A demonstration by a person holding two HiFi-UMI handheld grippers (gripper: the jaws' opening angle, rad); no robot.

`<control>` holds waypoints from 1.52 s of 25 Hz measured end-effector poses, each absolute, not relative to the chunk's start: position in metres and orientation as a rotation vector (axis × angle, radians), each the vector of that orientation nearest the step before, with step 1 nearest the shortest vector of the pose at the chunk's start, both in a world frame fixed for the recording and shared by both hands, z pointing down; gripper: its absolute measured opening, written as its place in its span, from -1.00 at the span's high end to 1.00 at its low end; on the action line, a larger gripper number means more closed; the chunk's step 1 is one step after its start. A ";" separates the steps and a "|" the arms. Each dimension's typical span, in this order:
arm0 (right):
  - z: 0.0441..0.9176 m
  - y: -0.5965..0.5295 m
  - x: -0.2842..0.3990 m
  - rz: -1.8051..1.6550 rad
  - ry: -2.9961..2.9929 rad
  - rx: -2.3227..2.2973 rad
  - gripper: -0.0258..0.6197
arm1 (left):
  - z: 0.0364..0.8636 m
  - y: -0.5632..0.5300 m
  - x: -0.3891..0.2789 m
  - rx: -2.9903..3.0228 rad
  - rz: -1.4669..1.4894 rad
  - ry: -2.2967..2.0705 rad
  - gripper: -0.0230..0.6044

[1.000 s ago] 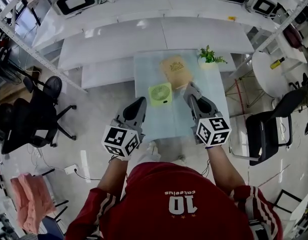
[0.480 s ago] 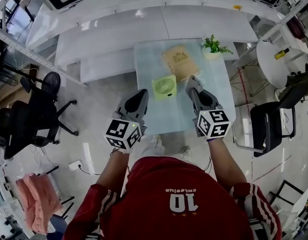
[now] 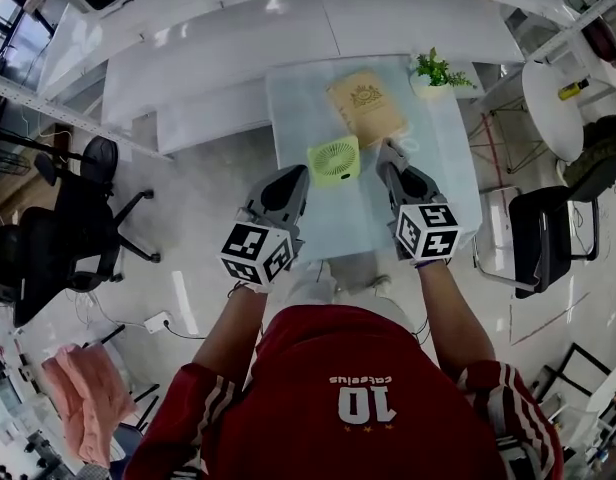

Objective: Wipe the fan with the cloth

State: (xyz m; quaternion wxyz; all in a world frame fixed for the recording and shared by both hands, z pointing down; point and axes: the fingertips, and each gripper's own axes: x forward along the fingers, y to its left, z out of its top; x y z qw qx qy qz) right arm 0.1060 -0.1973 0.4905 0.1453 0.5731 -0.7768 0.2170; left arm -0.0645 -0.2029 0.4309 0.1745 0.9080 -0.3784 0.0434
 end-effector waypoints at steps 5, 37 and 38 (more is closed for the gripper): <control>0.512 -0.203 0.103 0.640 -2.212 1.641 0.85 | 0.443 -0.212 -0.065 2.560 0.131 -1.069 0.91; 0.622 -0.243 0.095 0.709 -2.044 1.637 0.85 | 0.506 -0.242 -0.057 2.505 0.188 -1.024 0.91; 0.624 -0.244 0.097 0.708 -2.038 1.641 0.85 | 0.507 -0.243 -0.056 2.504 0.193 -1.022 0.91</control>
